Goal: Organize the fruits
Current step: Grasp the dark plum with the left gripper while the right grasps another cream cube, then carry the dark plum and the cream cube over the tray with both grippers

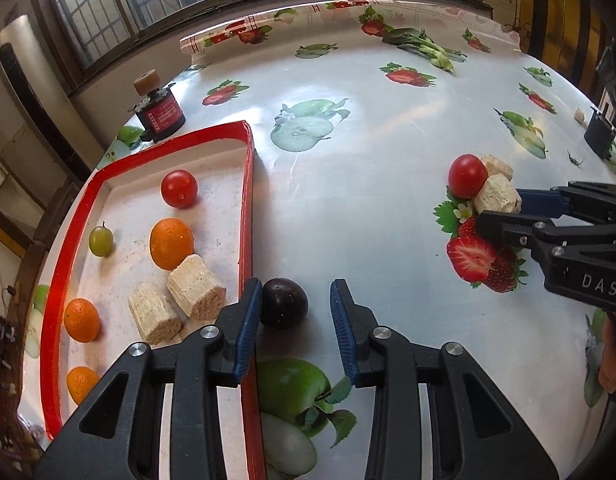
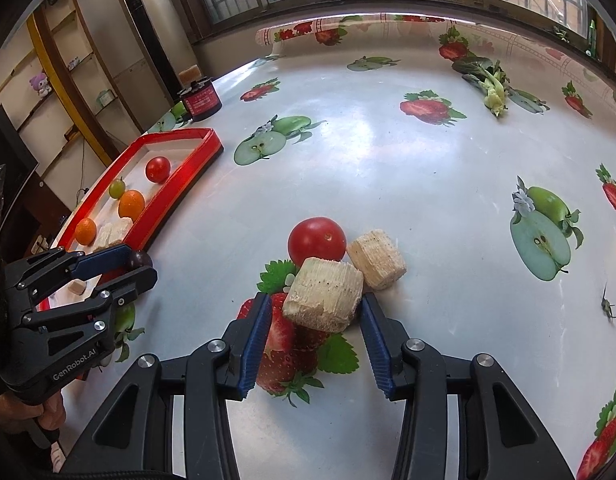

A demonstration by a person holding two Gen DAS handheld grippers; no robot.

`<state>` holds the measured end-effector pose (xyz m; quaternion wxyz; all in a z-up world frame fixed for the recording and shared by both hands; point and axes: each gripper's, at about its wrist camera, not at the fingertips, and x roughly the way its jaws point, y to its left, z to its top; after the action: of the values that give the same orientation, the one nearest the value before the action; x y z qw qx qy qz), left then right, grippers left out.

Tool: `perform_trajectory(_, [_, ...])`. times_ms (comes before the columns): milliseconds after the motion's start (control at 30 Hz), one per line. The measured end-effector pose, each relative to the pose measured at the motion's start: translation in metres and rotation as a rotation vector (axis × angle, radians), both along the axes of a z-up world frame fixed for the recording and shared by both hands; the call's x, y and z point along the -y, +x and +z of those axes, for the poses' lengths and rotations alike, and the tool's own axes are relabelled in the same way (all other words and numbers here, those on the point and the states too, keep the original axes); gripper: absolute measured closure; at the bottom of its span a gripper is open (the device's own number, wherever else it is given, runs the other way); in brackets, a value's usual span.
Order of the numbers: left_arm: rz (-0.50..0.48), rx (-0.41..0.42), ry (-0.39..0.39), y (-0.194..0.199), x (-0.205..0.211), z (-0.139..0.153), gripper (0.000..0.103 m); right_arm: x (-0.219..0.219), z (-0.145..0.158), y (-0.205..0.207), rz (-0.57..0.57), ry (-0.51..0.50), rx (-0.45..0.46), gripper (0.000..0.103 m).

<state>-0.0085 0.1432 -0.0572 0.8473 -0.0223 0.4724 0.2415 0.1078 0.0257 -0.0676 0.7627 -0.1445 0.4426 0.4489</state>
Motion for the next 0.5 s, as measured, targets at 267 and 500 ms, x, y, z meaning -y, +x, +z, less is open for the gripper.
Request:
perform_trajectory(267, [-0.013,0.041,-0.056,-0.014,-0.008,0.008,0.085,0.005,0.006,-0.002,-0.002,0.013,0.023,0.064])
perform_trajectory(500, [-0.023,0.125,-0.156,-0.036,-0.001,0.024,0.085,0.015,0.029,-0.011,0.002,0.066,0.041,0.064])
